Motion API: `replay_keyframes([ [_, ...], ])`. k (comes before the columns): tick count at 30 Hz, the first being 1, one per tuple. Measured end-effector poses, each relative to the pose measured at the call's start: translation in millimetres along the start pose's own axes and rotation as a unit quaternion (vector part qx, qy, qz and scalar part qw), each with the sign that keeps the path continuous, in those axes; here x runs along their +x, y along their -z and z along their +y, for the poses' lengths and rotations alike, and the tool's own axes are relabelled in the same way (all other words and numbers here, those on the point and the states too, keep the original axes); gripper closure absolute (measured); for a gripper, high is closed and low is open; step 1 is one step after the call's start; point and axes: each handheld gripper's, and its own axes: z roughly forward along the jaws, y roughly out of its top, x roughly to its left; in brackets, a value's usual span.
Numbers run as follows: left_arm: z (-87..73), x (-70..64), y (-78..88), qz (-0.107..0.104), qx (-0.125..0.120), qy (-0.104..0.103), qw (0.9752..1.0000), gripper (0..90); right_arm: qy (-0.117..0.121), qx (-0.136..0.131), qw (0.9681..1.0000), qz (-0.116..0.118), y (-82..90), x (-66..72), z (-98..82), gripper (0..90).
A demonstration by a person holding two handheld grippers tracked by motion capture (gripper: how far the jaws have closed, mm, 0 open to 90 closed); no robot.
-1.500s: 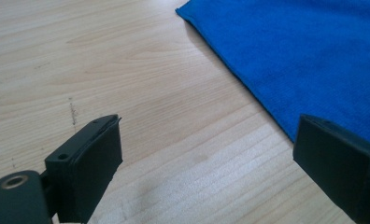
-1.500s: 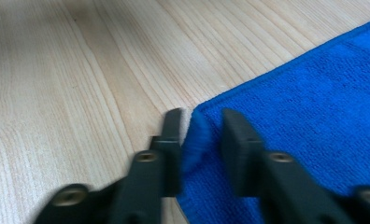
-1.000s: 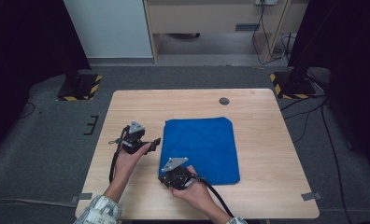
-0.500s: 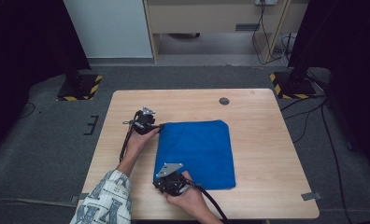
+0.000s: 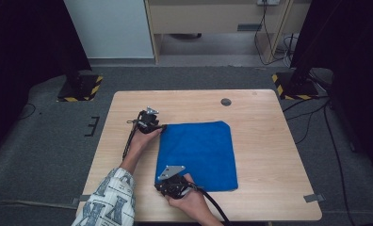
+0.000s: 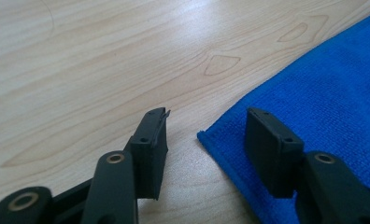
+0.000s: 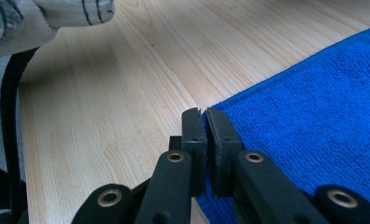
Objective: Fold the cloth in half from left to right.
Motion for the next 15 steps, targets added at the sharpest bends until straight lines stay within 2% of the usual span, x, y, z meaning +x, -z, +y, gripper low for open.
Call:
replay_keyframes([
  [3, -1.6, 0.4, -2.5, 0.000, -0.001, -0.003, 1.0000, 46.7, 0.000, -0.001, 1.0000, 0.000, 0.3, 0.0, 0.1, 86.7],
  [6, -1.2, -2.9, -2.9, 0.007, 0.004, -0.020, 0.9998, 47.7, 0.000, -0.001, 1.0000, -0.002, 0.7, -0.3, 0.3, 86.7],
  [10, -0.5, -8.7, -2.7, -0.009, 0.004, -0.037, 0.9993, 63.6, -0.003, -0.001, 1.0000, 0.000, 0.4, -0.6, 0.1, 86.4],
  [15, -0.1, -9.8, -2.2, -0.019, 0.007, -0.033, 0.9992, 74.5, -0.005, -0.003, 1.0000, 0.000, 1.7, -1.2, 0.6, 86.4],
])
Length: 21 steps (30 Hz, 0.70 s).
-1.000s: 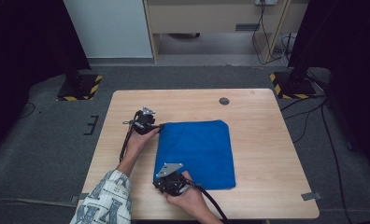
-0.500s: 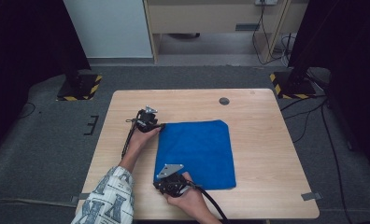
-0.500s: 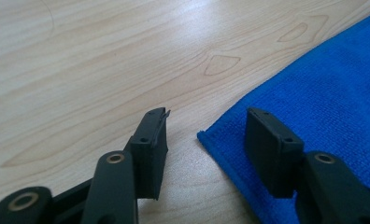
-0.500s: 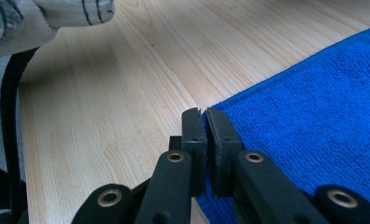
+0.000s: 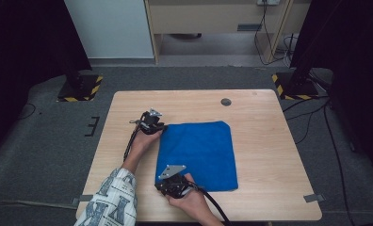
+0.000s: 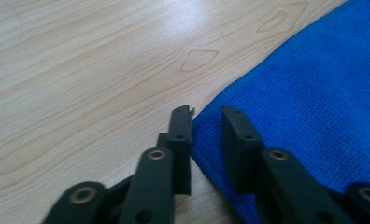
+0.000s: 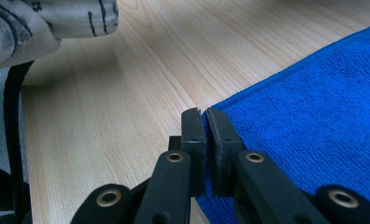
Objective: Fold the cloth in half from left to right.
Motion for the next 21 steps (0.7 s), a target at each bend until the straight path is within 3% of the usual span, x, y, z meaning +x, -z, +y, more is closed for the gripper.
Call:
replay_keyframes([
  [5, 1.4, -1.7, -0.5, 0.000, 0.003, -0.001, 1.0000, 86.3, 0.001, 0.001, 1.0000, -0.002, 1.2, 0.5, 0.3, 86.6],
  [21, 11.3, -2.2, 18.6, 0.012, -0.017, 0.007, 0.9998, 87.9, 0.011, -0.020, 0.9996, -0.016, 10.8, 9.6, 10.5, 87.8],
])
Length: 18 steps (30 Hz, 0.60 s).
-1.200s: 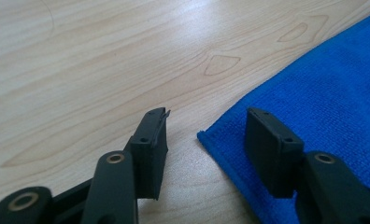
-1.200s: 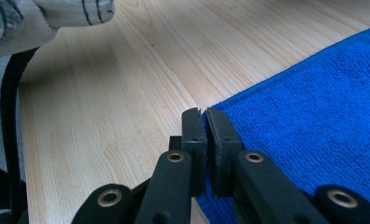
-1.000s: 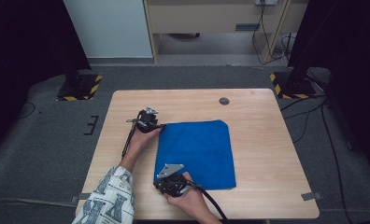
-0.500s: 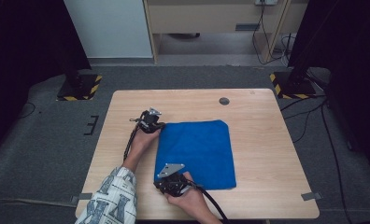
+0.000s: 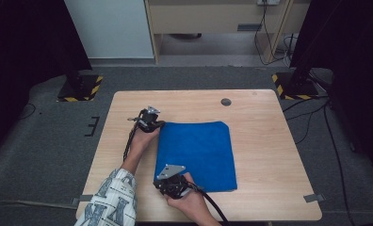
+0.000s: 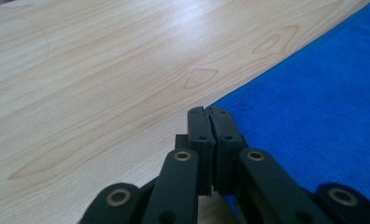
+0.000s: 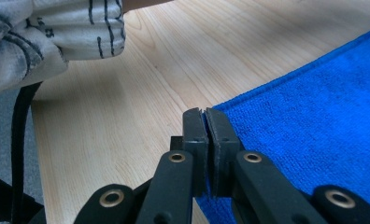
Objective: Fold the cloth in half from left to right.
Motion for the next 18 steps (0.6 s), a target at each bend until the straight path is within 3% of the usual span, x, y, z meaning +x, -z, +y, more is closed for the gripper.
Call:
replay_keyframes([
  [10, 7.8, 6.8, 16.4, 0.003, 0.000, -0.003, 1.0000, 88.3, 0.005, -0.011, 0.9999, 0.006, -2.1, 9.1, 10.4, 88.0],
  [18, 3.3, 14.6, 22.9, 0.009, 0.003, -0.002, 1.0000, 88.3, 0.001, -0.018, 0.9998, 0.002, -3.8, 12.9, 14.5, 88.0],
])
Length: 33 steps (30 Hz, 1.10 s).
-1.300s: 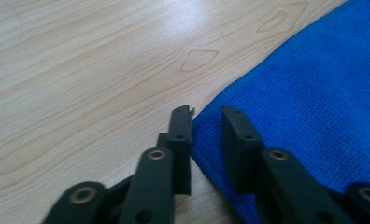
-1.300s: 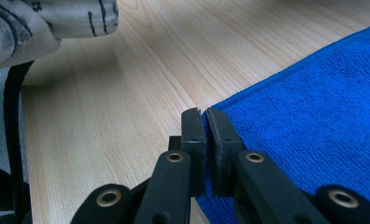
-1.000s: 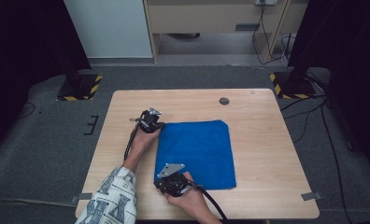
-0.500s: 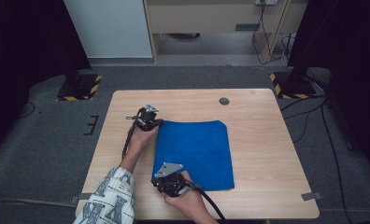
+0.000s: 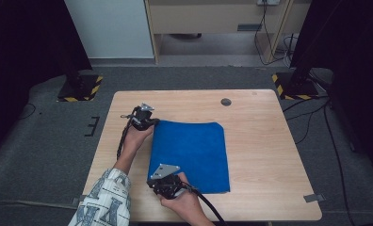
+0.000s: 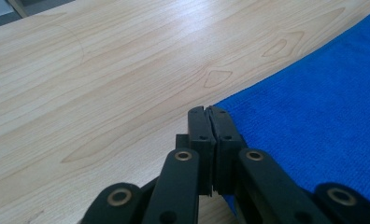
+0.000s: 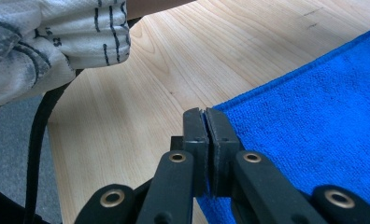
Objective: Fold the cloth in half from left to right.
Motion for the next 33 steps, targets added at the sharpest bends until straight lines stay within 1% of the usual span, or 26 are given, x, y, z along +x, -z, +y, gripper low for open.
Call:
replay_keyframes([
  [4, -3.3, 5.7, 4.3, 0.002, 0.004, -0.002, 1.0000, 88.3, 0.002, -0.001, 1.0000, 0.001, -2.2, 4.6, 2.3, 88.0],
  [7, -5.9, 11.3, 8.2, 0.000, 0.002, -0.003, 1.0000, 88.3, 0.004, -0.003, 1.0000, 0.004, -6.1, 9.0, 5.4, 88.0],
  [10, -11.1, 21.1, 14.7, -0.001, -0.002, 0.004, 1.0000, 88.3, 0.004, -0.007, 0.9999, 0.008, -11.0, 13.4, 9.0, 88.0],
  [12, -15.2, 26.5, 19.1, 0.003, -0.001, 0.005, 1.0000, 88.3, 0.005, -0.012, 0.9998, 0.012, -14.8, 16.3, 12.0, 88.1],
  [15, -18.2, 30.6, 22.5, 0.006, 0.000, 0.014, 0.9999, 88.3, -0.008, -0.022, 0.9995, 0.020, -19.2, 16.9, 18.4, 88.1],
  [17, -16.7, 30.6, 23.4, 0.001, -0.006, 0.021, 0.9998, 88.3, -0.008, -0.026, 0.9995, 0.018, -20.3, 15.2, 20.8, 88.0],
  [19, -13.5, 26.9, 22.4, 0.003, -0.011, 0.020, 0.9997, 88.3, -0.013, -0.027, 0.9994, 0.015, -18.6, 11.1, 20.3, 88.0],
  [21, -10.5, 22.8, 18.8, 0.000, -0.008, 0.018, 0.9998, 88.3, -0.015, -0.027, 0.9995, 0.012, -15.3, 7.1, 18.1, 88.0],
  [22, -8.4, 19.4, 15.6, 0.002, -0.005, 0.015, 0.9999, 88.3, -0.015, -0.027, 0.9995, 0.008, -13.2, 4.5, 16.5, 88.0],
  [25, -1.8, 8.9, 9.0, -0.002, -0.011, 0.021, 0.9997, 88.3, -0.020, -0.024, 0.9995, 0.005, -4.1, -5.4, 8.1, 88.0],
  [26, 0.9, 5.0, 6.8, -0.002, -0.010, 0.017, 0.9998, 88.3, -0.021, -0.023, 0.9995, 0.003, -1.8, -6.8, 6.2, 88.0],
  [28, 7.0, -3.6, 2.6, -0.003, -0.009, 0.012, 0.9999, 88.3, -0.022, -0.022, 0.9995, 0.000, 5.3, -10.0, 1.6, 88.0],
  [30, 13.4, -13.0, -1.5, -0.005, -0.012, 0.013, 0.9998, 88.3, -0.020, -0.025, 0.9995, -0.003, 14.4, -12.6, -1.2, 88.0],
  [33, 21.2, -25.3, -5.1, 0.004, -0.020, 0.012, 0.9997, 88.2, -0.019, -0.034, 0.9992, -0.010, 29.3, -16.3, -4.3, 88.1],
])
